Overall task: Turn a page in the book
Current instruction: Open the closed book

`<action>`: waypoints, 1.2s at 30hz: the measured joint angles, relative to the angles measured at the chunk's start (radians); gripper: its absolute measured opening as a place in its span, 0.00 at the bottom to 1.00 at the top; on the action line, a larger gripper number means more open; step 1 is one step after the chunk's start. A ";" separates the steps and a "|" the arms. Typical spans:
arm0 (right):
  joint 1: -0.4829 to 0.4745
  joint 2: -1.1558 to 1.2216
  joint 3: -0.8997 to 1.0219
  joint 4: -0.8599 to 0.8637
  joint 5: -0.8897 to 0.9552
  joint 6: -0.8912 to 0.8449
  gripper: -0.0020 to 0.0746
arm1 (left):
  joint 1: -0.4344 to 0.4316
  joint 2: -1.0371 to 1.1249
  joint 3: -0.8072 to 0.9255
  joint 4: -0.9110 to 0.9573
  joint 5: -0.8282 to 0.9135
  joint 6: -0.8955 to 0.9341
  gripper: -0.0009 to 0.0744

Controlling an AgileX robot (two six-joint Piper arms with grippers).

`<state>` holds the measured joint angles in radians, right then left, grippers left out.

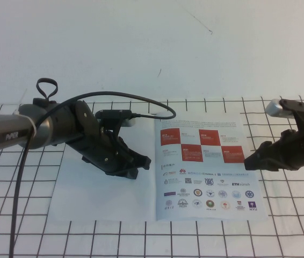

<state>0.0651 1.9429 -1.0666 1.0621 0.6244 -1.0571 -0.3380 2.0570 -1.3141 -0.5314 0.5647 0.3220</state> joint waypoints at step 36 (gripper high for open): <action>-0.006 0.078 0.000 0.259 0.017 -0.235 0.52 | 0.000 0.000 0.000 -0.001 0.000 0.000 0.01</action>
<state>0.0588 2.0214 -1.0666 1.3213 0.6411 -1.2925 -0.3380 2.0570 -1.3141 -0.5319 0.5647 0.3220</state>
